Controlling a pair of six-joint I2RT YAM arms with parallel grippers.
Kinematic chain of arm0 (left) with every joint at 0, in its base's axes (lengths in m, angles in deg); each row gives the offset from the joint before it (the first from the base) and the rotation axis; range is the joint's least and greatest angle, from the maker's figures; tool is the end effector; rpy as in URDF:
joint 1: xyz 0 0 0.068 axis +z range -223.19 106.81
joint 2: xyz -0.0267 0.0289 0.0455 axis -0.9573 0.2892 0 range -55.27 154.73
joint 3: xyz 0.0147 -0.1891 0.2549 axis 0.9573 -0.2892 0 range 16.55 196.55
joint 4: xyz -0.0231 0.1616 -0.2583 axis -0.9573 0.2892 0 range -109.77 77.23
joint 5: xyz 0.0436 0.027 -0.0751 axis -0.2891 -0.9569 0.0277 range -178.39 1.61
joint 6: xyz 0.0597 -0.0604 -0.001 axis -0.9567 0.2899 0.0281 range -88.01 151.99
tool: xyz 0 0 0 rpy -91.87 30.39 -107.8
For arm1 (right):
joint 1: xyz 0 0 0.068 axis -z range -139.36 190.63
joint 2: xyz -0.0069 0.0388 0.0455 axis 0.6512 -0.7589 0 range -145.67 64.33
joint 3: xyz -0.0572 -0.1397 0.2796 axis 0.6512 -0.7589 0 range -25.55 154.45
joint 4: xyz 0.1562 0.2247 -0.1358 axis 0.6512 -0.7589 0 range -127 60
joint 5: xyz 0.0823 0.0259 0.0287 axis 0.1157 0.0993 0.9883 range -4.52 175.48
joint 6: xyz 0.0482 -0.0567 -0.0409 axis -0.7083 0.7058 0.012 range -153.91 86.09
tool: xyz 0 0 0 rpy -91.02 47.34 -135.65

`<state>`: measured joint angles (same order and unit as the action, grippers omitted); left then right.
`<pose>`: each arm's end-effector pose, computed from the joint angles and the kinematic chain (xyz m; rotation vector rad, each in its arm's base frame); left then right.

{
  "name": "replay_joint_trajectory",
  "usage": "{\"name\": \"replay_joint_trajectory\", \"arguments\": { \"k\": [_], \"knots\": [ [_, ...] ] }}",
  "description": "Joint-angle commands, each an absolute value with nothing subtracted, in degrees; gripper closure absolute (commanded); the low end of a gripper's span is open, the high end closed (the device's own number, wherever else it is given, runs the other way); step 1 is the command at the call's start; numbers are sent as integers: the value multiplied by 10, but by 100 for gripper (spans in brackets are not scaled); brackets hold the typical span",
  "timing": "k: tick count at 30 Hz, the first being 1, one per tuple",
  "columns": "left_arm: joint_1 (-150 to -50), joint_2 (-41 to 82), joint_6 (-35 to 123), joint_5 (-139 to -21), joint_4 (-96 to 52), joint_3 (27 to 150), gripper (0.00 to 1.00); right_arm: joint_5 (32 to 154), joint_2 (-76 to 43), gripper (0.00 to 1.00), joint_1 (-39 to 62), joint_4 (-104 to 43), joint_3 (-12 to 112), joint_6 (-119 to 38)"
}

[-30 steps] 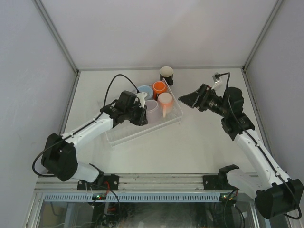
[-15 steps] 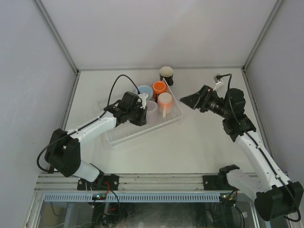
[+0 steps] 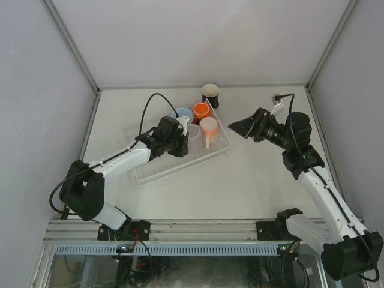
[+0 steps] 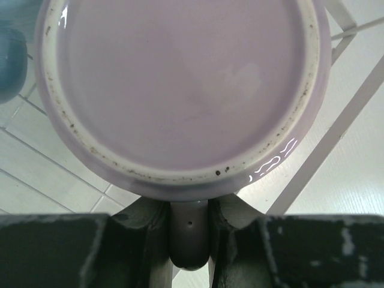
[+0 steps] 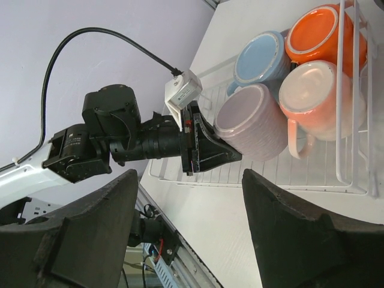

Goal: Load the cups into the dish rack

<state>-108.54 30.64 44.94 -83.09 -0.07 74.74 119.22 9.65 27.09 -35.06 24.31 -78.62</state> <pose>0.3094 -0.2278 0.2312 0.5201 2.3990 -0.4948 0.2531 0.1037 0.3786 0.0419 1.8854 1.2321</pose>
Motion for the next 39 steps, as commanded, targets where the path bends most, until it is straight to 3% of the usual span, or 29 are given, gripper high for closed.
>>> {"name": "replay_joint_trajectory", "arguments": {
  "k": [1, 21, 39],
  "knots": [
    [-1089, 294, 470, -846, -92, 743, 100, 1201, 113, 31, 277, -346, 240, -772],
    [-1104, 316, 489, -880, -62, 718, 100, 1201, 114, 31, 280, -340, 238, -777],
    [-1105, 310, 505, -883, -64, 703, 62, 1200, 113, 32, 277, -336, 238, -780]
  ]
}}
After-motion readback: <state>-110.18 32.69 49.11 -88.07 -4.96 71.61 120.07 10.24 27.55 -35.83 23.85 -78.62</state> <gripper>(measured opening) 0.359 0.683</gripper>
